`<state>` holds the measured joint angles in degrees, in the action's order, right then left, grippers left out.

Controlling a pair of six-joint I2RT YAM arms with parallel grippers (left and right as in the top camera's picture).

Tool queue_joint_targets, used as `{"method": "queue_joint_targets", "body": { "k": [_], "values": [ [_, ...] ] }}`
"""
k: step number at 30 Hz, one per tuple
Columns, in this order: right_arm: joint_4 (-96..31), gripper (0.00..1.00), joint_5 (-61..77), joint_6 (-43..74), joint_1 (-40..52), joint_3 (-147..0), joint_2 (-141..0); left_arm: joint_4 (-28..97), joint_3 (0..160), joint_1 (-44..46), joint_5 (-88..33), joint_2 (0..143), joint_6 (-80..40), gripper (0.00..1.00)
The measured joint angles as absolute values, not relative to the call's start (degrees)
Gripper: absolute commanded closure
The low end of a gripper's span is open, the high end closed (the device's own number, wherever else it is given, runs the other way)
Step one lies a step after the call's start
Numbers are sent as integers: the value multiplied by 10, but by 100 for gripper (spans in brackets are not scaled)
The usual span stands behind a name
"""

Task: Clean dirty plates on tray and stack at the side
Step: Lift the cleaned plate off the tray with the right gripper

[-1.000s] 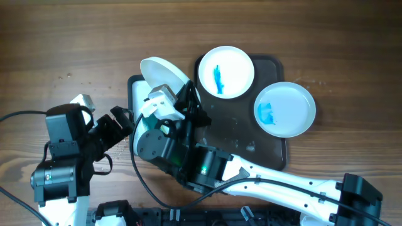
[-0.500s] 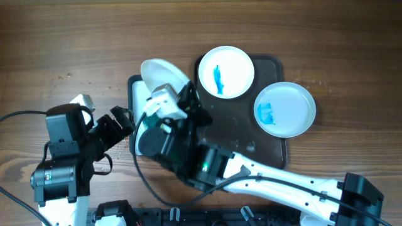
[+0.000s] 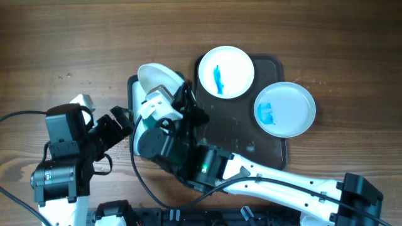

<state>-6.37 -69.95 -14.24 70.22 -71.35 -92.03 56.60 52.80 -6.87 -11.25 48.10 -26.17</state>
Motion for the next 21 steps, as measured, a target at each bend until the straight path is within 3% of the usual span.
{"method": "queue_joint_targets", "body": {
  "k": [21],
  "values": [
    [-62,96,-710,-131,706,-714,-920,566,528,-69,-112,481,-262,0]
  ]
}}
